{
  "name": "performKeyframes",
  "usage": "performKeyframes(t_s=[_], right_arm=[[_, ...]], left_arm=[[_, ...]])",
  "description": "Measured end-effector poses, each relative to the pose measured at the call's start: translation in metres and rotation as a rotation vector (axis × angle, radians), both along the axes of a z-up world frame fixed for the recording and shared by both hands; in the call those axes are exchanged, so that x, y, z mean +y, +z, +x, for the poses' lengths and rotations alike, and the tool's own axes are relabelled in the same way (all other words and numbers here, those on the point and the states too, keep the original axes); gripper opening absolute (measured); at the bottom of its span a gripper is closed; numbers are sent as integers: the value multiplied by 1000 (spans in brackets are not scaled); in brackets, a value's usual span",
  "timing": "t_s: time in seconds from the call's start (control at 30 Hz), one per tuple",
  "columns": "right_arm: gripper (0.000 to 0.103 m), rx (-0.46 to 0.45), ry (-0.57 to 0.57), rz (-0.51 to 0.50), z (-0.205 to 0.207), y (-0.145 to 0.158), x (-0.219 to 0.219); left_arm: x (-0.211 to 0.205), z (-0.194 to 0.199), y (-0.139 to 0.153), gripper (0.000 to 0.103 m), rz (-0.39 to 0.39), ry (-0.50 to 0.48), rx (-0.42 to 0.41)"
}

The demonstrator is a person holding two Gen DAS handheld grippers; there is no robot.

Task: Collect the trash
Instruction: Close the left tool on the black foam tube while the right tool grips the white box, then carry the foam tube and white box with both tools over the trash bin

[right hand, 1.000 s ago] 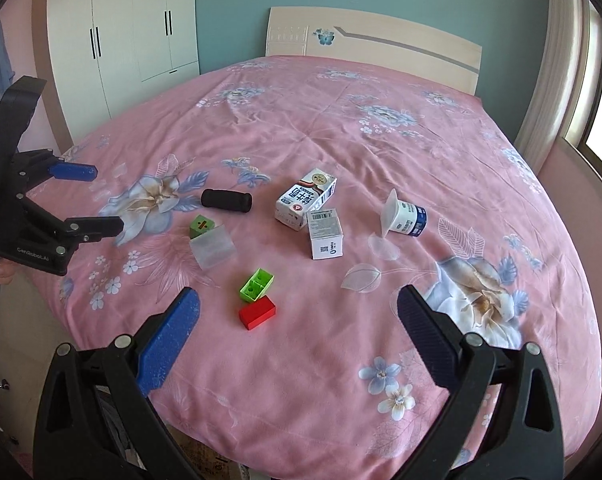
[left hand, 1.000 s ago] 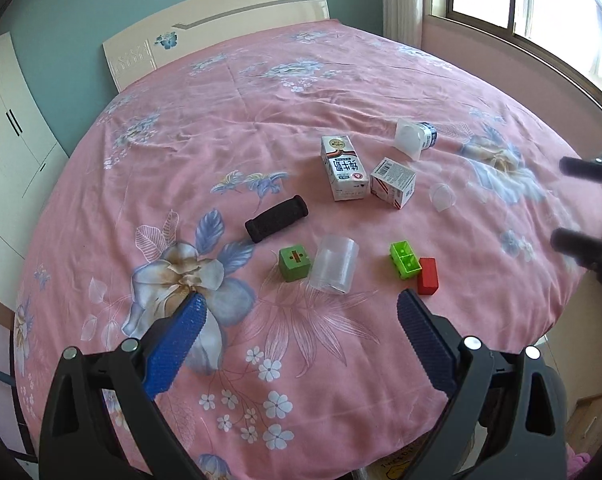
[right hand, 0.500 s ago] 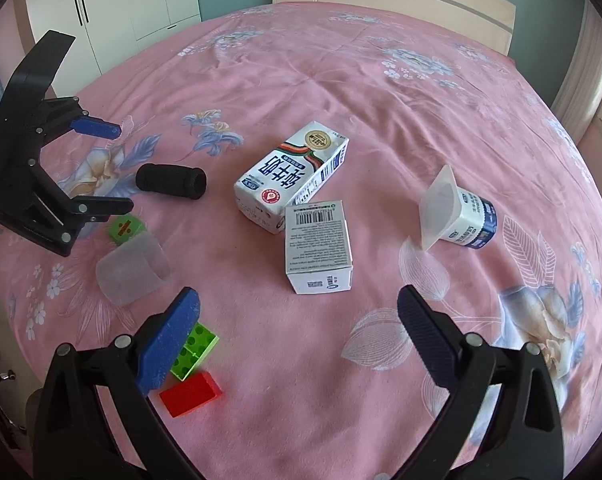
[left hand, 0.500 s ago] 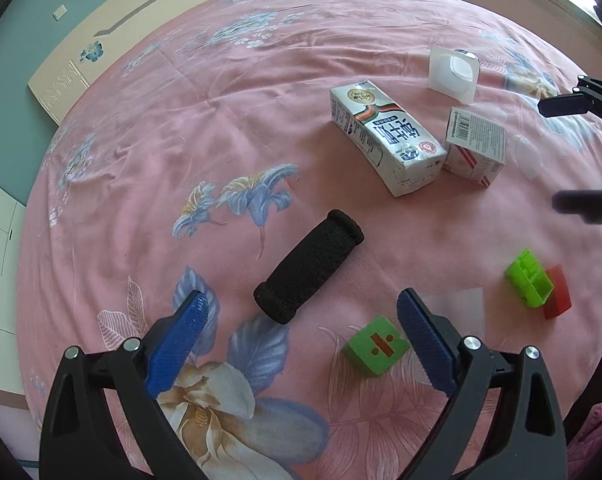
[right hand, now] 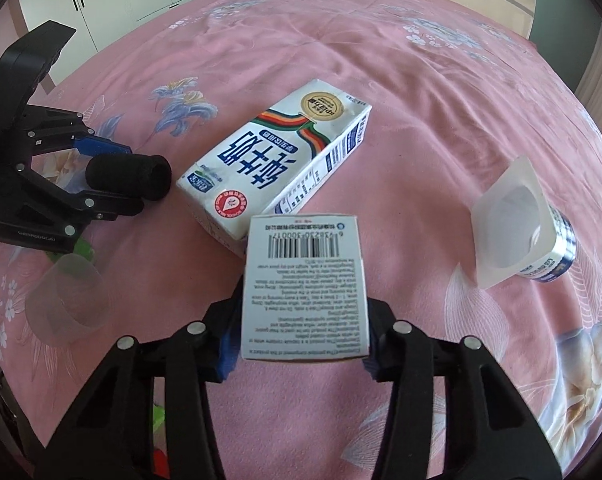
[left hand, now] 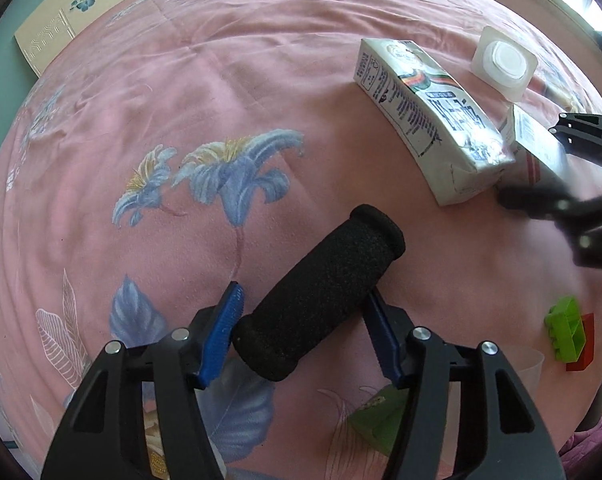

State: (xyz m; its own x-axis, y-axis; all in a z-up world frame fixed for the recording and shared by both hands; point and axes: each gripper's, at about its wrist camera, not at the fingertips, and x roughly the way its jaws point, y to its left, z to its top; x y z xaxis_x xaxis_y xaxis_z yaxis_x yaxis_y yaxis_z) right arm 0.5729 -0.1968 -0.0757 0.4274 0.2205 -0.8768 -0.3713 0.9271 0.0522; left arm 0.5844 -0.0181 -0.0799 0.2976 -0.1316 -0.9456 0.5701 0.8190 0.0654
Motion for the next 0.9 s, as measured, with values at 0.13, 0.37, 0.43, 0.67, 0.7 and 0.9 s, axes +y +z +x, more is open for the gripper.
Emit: performKeyframes(t_s=[0.13, 0.37, 0.43, 0.67, 0.7, 0.9], right_arm=[[44, 0, 4, 26, -5, 7, -3], [44, -41, -18, 20, -25, 36, -10], [44, -57, -24, 17, -34, 49, -12], [44, -146, -29, 8, -74, 113, -17], [44, -160, -28, 6, -82, 124, -17], [44, -251, -21, 4, -131, 189, -17]], left_arm=[[-5, -4, 4, 50, 10, 10, -9], [-9, -24, 30, 48, -1, 37, -32], [-9, -30, 43, 47, -5, 49, -45], [-7, -66, 110, 47, -14, 80, -137], [-6, -72, 121, 47, -14, 87, -152], [-4, -121, 188, 47, -26, 102, -258]])
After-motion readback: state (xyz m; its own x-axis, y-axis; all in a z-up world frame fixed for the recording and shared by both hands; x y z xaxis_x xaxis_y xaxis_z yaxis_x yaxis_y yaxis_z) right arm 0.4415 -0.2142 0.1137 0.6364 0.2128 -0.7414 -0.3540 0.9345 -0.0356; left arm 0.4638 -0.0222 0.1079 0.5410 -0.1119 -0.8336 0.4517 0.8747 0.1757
